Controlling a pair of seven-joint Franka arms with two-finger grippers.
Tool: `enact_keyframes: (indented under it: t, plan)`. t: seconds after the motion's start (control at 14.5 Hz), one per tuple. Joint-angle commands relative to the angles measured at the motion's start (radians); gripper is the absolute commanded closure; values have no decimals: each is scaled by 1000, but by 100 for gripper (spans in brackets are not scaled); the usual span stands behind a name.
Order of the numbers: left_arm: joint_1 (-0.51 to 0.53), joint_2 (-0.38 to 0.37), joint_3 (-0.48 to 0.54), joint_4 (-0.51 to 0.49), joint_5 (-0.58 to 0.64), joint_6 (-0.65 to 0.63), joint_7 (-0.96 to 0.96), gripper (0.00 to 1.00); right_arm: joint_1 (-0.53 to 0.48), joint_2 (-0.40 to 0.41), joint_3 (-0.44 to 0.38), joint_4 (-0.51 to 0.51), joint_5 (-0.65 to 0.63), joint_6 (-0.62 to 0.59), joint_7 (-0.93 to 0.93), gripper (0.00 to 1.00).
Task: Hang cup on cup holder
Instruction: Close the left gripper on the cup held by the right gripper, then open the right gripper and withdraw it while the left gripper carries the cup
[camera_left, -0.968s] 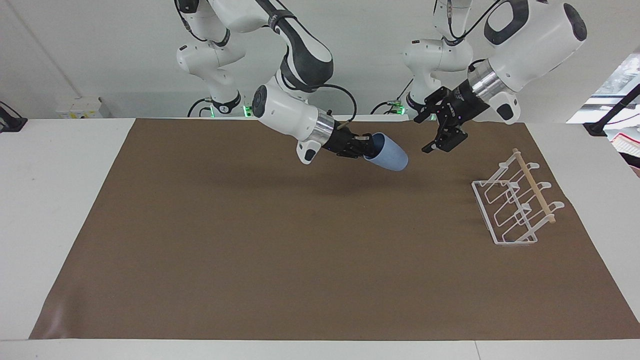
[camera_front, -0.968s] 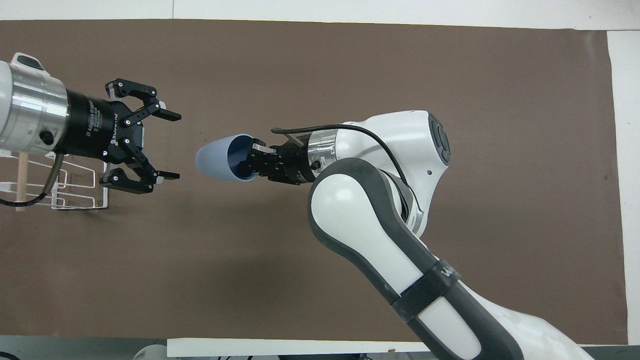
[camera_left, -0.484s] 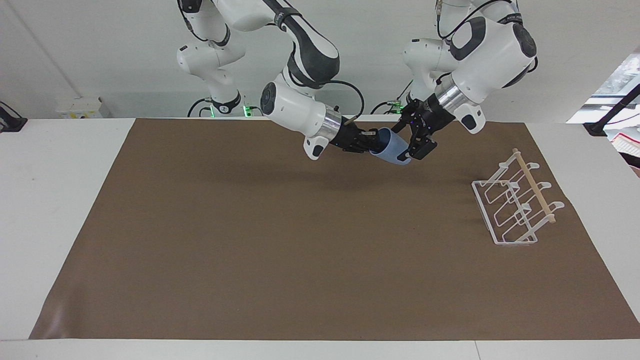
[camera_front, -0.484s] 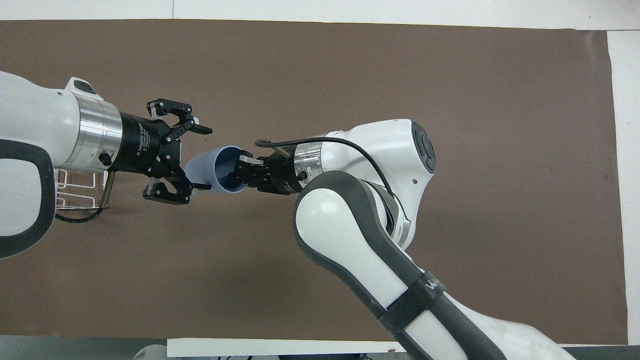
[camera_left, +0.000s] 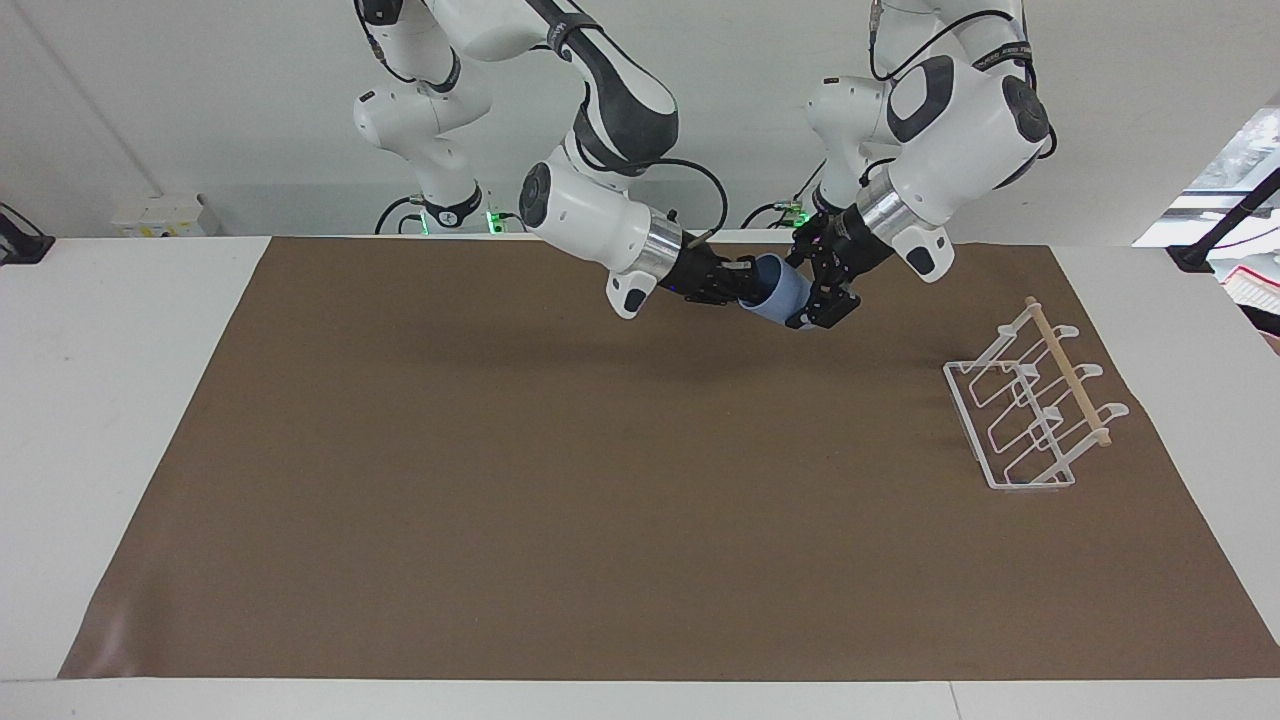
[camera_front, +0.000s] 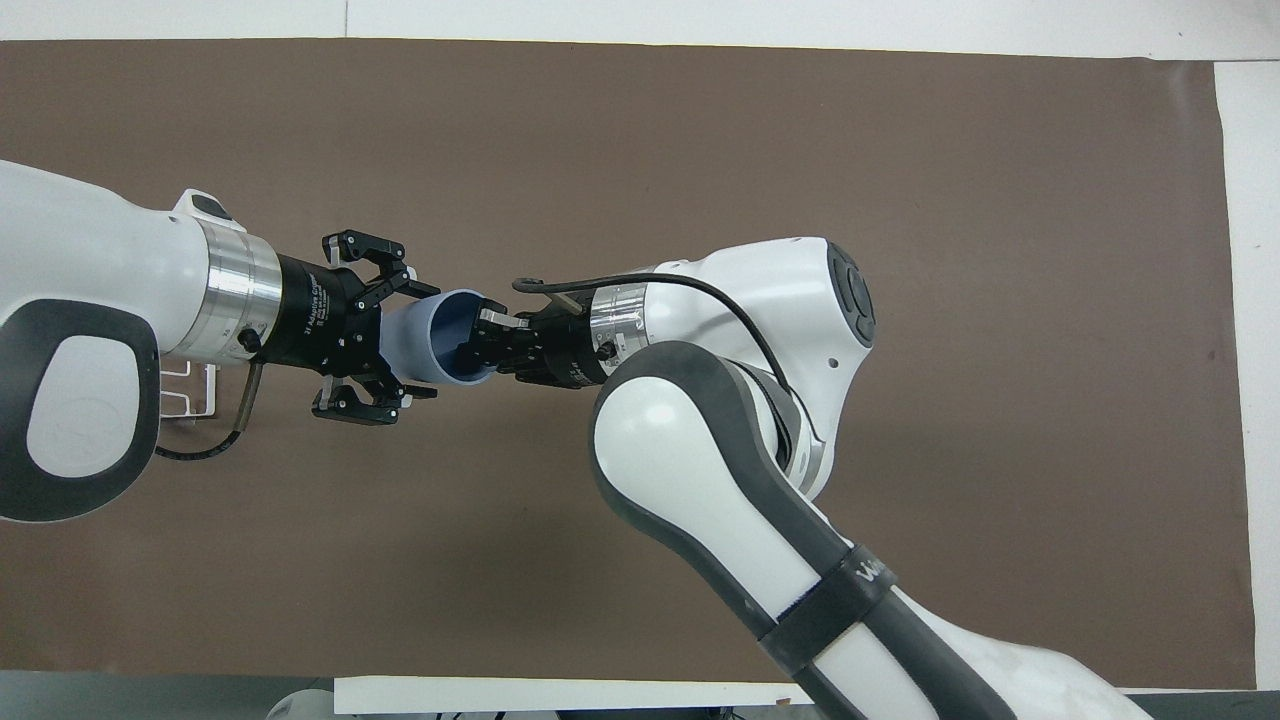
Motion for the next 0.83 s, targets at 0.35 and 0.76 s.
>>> enact_keyframes:
  t: [0.35,0.76]
  plan:
    - [-15,-42,10,-52,-12,23,40,100,-8,-21,3,-23,23,19,8,94]
    - [1,-10,10,20,46,-15,60,100,-48,-50,-12,-14,7,68,13,1]
